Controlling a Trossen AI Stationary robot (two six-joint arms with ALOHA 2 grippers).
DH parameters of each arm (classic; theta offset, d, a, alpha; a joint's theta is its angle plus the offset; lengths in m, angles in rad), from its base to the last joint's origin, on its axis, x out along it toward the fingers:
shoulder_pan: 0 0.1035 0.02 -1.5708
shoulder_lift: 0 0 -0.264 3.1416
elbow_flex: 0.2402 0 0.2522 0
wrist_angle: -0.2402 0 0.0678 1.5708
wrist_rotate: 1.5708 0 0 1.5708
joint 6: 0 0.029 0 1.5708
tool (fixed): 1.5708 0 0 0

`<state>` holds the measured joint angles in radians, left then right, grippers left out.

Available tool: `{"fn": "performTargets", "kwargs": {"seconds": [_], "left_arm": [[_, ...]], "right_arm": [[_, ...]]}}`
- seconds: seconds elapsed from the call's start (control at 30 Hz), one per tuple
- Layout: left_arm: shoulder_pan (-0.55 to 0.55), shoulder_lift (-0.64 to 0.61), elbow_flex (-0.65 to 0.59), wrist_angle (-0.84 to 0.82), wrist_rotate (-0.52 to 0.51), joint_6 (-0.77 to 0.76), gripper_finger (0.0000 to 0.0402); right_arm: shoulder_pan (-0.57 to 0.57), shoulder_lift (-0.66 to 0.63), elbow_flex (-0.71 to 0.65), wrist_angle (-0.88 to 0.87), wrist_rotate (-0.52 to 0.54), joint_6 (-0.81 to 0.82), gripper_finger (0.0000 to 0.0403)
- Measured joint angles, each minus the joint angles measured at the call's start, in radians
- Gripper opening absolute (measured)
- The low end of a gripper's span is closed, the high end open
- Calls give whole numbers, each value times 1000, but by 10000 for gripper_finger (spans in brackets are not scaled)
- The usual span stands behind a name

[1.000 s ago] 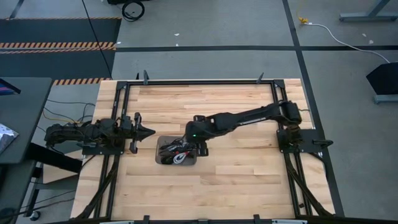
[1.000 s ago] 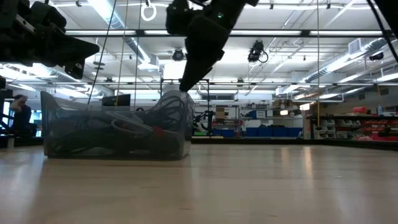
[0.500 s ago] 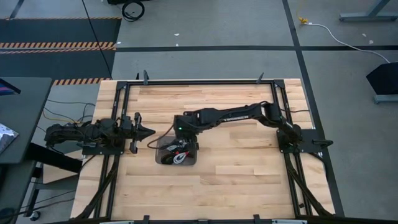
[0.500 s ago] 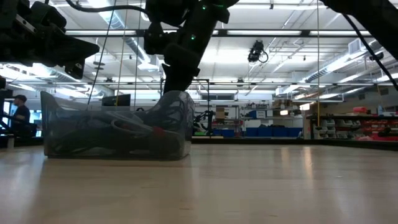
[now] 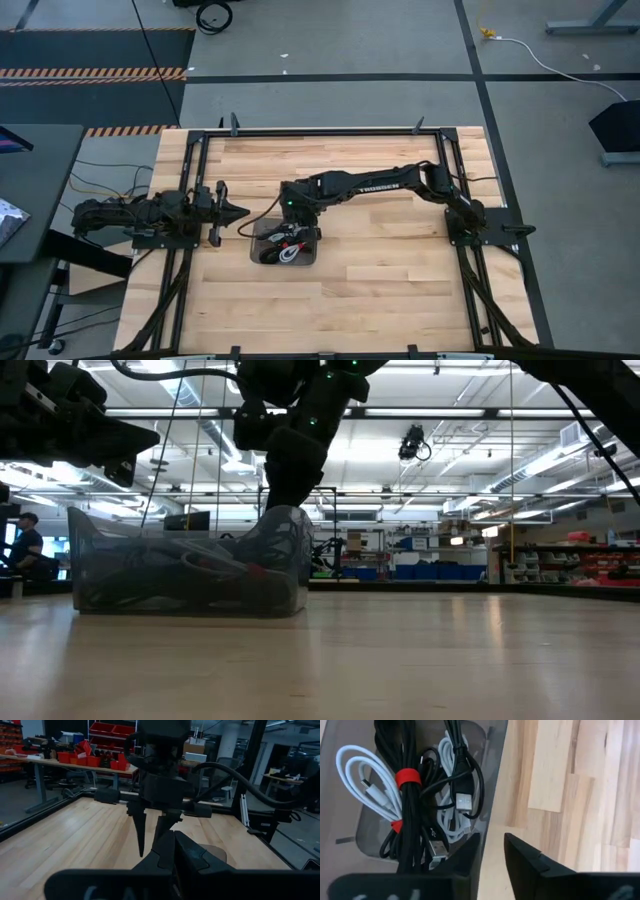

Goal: Pick and place USB-C Cables
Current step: Move the black bin to the center of the table

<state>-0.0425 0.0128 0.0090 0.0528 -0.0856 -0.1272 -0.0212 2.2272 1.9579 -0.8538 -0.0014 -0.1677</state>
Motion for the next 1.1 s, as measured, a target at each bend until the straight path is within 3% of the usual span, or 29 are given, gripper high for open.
{"fn": "performTargets", "kwargs": {"seconds": [0.27,0.63,1.1], "left_arm": [[0,0,0,0,0,0,9],[0,0,0,-1,0,0,9],[0,0,0,-3,1,-20,9]], "right_arm": [[0,-1,0,-30,-33,-11,10],[0,-9,0,-125,-14,-8,3],[-39,-3,-3,-336,118,43,0]]}}
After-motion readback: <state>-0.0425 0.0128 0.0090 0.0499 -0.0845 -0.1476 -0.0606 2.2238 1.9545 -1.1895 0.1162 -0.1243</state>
